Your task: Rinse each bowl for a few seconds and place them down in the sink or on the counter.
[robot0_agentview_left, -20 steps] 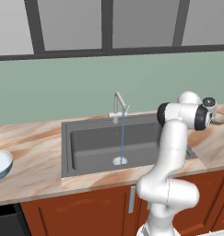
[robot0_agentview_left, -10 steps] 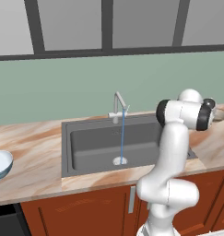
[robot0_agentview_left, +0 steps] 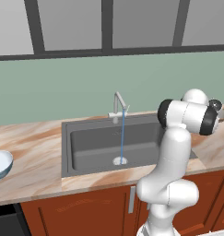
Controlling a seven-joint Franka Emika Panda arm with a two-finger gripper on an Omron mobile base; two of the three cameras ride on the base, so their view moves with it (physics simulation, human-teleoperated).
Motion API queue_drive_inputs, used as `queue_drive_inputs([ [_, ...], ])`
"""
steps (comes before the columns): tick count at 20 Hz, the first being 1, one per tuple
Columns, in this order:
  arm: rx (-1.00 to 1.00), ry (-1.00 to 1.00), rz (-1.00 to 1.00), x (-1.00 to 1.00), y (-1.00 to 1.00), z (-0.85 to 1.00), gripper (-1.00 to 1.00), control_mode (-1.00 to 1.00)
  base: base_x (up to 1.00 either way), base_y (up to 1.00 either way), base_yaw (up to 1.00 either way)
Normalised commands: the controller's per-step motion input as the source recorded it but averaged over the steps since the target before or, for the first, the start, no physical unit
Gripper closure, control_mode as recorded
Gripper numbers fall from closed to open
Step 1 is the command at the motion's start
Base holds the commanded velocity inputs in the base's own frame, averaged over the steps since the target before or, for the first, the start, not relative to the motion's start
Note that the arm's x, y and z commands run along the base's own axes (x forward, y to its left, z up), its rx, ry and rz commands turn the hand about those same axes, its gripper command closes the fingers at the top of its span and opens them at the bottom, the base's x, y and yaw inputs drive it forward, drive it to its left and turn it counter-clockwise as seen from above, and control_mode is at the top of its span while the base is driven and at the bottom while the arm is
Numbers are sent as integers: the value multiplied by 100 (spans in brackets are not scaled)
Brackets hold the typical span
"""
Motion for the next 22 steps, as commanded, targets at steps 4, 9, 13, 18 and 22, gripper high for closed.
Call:
queue_drive_inputs([
  [4, -5, 0, 9, -35, 21, 19, 100, -100, 0, 0, 0],
  [9, -2, 1, 10, -23, 31, 13, 100, -100, 0, 0, 0],
  [13, 0, 3, 11, -15, 31, 9, 100, -100, 0, 0, 0],
  [18, 3, 6, 13, -4, 22, 18, 100, -100, 0, 0, 0],
  [22, 2, 9, 13, -1, 29, 16, 100, -100, 0, 0, 0],
])
